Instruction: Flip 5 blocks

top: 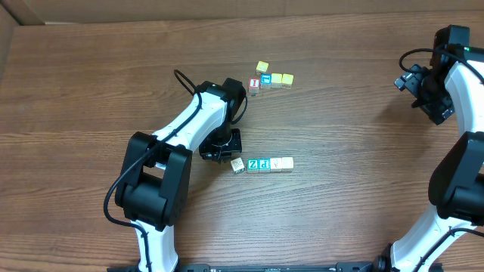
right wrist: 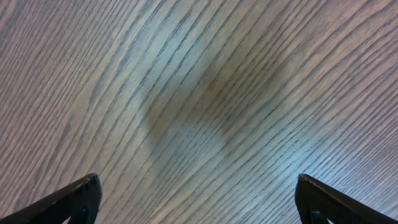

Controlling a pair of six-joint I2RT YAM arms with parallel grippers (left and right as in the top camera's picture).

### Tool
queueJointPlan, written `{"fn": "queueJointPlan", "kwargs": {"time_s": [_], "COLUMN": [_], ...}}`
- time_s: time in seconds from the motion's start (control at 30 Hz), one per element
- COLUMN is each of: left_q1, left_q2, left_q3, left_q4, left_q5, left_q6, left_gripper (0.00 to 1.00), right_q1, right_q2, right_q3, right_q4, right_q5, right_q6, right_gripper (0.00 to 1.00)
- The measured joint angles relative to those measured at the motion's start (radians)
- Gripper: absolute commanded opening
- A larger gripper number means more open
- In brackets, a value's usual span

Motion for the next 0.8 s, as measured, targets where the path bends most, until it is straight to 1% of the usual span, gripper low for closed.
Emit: {"fn": "queueJointPlan", "kwargs": {"time_s": [0.43, 0.8], "left_q1": [-0.011, -0.009], "left_q2": [0.000, 0.000], "left_q3": [0.000, 0.000], "left_q4": [0.024, 0.024], "left_q5": [0.051, 0.047], "left_q6": [0.000, 0.000], "left_gripper": [0.04, 0.04], "right_q1": [0.000, 0.000], "right_q2": [0.000, 0.000], "right_q3": [0.000, 0.000], "right_q4": [0.000, 0.000], "right_q5": [0.000, 0.000], "right_q6": [0.000, -0.001], "right_gripper": [1.00, 1.00]}}
